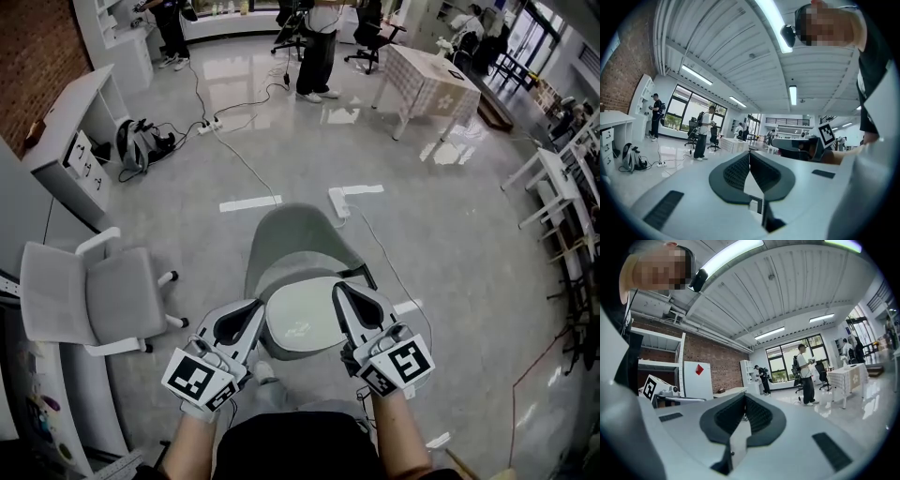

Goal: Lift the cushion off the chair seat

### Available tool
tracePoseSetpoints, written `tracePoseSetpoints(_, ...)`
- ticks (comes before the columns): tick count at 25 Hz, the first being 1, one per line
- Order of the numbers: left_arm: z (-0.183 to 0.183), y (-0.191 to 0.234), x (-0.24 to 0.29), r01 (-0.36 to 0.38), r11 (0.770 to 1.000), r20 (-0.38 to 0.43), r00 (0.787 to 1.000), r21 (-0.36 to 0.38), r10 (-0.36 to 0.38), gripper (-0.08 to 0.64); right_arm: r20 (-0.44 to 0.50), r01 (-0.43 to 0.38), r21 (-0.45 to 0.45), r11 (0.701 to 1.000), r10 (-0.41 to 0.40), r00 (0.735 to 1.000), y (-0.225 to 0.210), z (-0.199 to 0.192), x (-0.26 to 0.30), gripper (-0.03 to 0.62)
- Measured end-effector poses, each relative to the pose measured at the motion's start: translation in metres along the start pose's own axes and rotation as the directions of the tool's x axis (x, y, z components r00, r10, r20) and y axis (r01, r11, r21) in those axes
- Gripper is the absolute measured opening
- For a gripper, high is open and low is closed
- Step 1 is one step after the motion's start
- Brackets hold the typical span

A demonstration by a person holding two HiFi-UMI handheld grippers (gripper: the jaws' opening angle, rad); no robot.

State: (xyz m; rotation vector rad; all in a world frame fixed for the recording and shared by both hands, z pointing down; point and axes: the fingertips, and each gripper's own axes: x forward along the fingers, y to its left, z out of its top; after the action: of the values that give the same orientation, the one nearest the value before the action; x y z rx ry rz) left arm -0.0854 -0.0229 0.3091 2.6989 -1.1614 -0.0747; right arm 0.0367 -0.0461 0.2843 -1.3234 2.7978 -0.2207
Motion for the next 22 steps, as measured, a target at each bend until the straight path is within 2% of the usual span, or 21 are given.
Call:
tracePoseSetpoints(9,-0.005,0.050,0.002,0.001,0.999,-0.019,1.000,-0.041,-0.002,0.014,-0.038,-0.015,-0.008,1.000,0.014,0.999,0.010,-0.007,0.049,0.009)
tracePoseSetpoints(15,-0.010,0.052,0.016,0.015,0.999,-0.035,0.999,-0.046,-0.017,0.014,-0.049,-0.022,0.003,1.000,0.022,0.999,-0.002,-0.010,0.056,0.009)
tracePoseSetpoints(22,-0.010,0.034,0.043,0.030,0.999,-0.061,0.998,-0.037,-0.032,0.014,-0.048,-0.033,0.026,0.999,0.034,0.998,-0.025,-0.008,0.051,0.009)
